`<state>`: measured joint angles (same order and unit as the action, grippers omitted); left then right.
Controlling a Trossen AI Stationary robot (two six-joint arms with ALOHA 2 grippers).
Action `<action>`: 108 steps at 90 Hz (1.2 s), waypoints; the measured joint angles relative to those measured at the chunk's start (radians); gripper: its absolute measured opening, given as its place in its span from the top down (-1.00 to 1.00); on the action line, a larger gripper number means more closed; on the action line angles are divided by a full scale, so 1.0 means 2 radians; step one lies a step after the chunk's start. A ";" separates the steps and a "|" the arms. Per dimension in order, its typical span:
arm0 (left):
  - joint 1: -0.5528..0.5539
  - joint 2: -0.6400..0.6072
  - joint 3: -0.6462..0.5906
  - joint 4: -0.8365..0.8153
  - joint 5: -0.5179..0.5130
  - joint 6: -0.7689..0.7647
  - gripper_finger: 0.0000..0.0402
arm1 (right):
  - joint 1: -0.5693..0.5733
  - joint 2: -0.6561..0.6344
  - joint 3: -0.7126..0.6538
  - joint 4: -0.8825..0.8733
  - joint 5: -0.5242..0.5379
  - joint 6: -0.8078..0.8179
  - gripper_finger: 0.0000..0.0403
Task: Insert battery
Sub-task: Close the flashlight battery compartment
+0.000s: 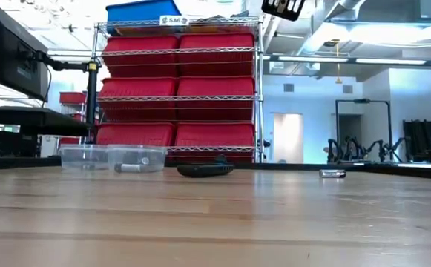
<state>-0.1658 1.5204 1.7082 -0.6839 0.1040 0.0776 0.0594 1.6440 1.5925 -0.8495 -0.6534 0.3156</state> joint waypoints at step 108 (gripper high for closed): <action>-0.050 -0.002 0.032 0.004 -0.065 0.559 0.33 | -0.001 -0.001 0.000 0.089 -0.090 0.059 0.32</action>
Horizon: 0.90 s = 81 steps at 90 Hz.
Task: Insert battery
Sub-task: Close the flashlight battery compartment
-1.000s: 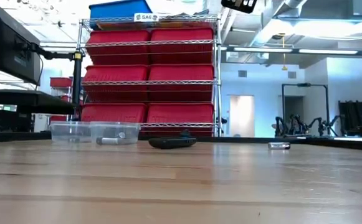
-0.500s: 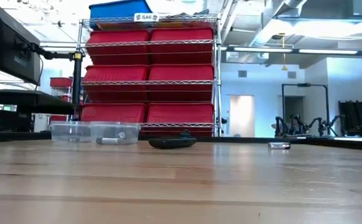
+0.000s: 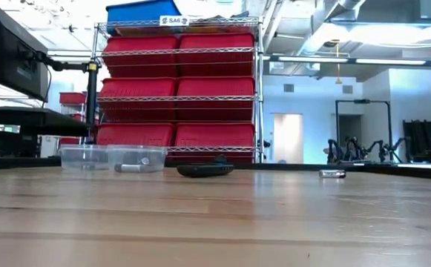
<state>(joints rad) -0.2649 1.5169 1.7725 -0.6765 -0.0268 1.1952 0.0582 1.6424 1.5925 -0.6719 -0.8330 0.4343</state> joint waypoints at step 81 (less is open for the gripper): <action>-0.024 0.012 0.000 0.018 -0.043 0.356 0.25 | 0.000 0.000 0.000 0.013 -0.014 -0.005 0.32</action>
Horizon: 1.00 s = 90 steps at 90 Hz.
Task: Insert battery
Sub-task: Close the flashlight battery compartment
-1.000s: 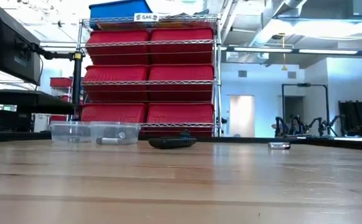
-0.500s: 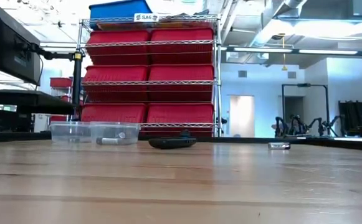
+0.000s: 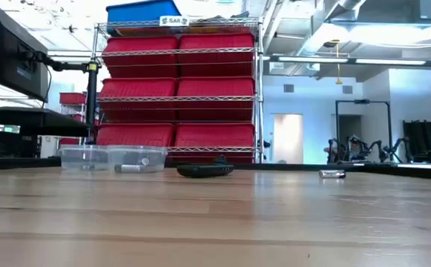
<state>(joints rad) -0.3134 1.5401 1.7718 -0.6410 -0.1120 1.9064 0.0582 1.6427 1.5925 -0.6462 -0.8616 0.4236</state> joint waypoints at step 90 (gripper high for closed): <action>-0.001 -0.072 -0.003 0.009 -0.173 -0.558 0.06 | -0.033 -0.002 0.006 0.103 0.032 -0.081 0.33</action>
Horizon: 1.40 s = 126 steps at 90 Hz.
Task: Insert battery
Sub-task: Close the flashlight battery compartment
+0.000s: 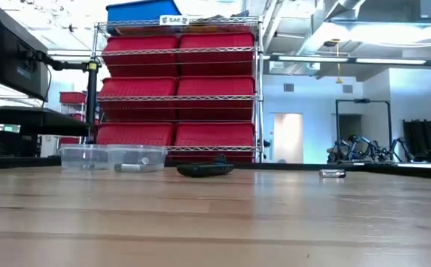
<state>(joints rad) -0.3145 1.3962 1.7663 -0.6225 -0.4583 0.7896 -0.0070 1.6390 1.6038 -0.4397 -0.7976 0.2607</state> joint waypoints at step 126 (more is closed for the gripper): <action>0.000 -0.002 0.003 0.023 -0.009 0.054 0.05 | 0.020 0.003 -0.004 0.043 0.113 -0.113 0.33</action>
<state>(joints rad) -0.3145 1.3930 1.7729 -0.5757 -0.4761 0.8975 0.0327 1.6447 1.5955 -0.3530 -0.5716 0.0348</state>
